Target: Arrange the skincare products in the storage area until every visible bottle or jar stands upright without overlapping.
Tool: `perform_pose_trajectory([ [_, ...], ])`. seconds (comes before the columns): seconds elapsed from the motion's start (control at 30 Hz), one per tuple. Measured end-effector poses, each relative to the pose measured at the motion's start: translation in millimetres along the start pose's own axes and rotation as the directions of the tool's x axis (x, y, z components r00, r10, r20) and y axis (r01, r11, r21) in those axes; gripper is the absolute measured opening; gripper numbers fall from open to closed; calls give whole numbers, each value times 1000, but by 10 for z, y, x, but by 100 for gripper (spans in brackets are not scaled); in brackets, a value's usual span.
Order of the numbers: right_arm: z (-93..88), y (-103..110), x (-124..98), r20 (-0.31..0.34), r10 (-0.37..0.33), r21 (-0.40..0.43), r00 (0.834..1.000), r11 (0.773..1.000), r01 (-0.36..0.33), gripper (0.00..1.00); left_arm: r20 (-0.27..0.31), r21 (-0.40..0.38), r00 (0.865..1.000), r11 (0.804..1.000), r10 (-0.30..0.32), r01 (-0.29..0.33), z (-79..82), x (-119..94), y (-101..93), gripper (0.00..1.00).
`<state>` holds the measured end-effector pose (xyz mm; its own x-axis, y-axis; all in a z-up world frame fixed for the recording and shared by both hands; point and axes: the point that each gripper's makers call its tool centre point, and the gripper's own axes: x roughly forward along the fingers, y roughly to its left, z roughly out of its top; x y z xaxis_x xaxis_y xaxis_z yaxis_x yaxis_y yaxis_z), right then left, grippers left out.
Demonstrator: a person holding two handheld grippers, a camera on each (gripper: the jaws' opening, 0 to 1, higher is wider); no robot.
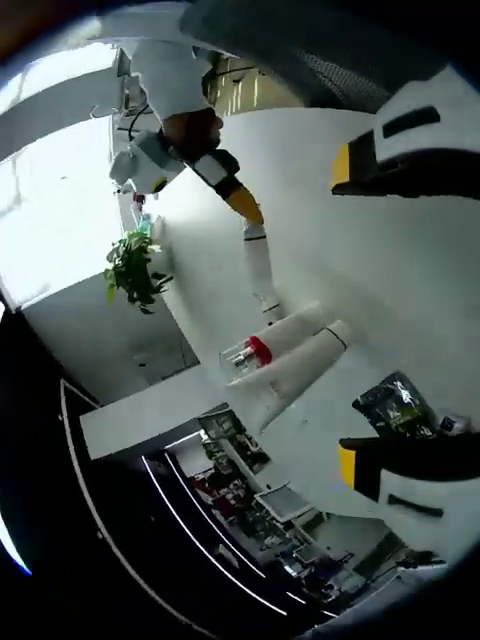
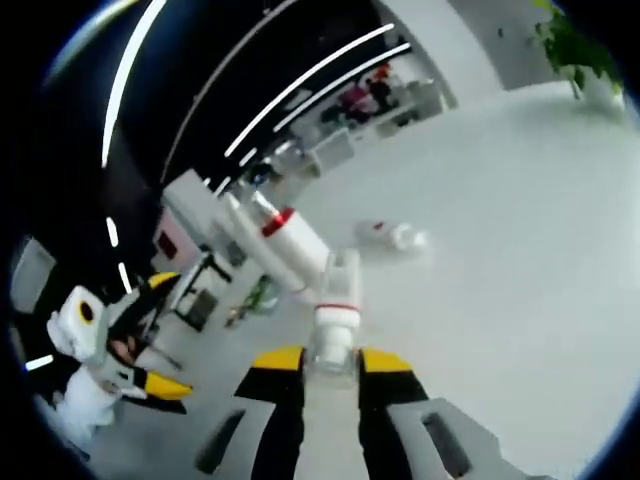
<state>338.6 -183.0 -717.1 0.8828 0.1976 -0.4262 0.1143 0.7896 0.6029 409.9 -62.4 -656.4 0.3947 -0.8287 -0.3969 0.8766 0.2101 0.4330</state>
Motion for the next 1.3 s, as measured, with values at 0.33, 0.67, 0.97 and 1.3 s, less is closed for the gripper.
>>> perform_pose_trajectory([
  [0.33, -37, 438, -59, -1, 126, 82, 992, 989, -125, 13, 33, 215, 999, 976, 22, -29, 117, 131, -101, 92],
  [0.67, -70, 868, -151, 2, 262, 203, 965, 945, -257, 13, 131, 551, 988, 823, 77, -137, 328, 342, -155, 83],
  [0.97, -89, 1019, -173, 4, 309, 252, 951, 920, -300, 13, 212, 641, 975, 744, 67, -190, 498, 242, -231, 49],
  [1.3, -111, 1113, -209, -3, 350, 302, 937, 893, -333, 13, 243, 708, 969, 675, 42, -207, 577, 198, -312, 34],
])
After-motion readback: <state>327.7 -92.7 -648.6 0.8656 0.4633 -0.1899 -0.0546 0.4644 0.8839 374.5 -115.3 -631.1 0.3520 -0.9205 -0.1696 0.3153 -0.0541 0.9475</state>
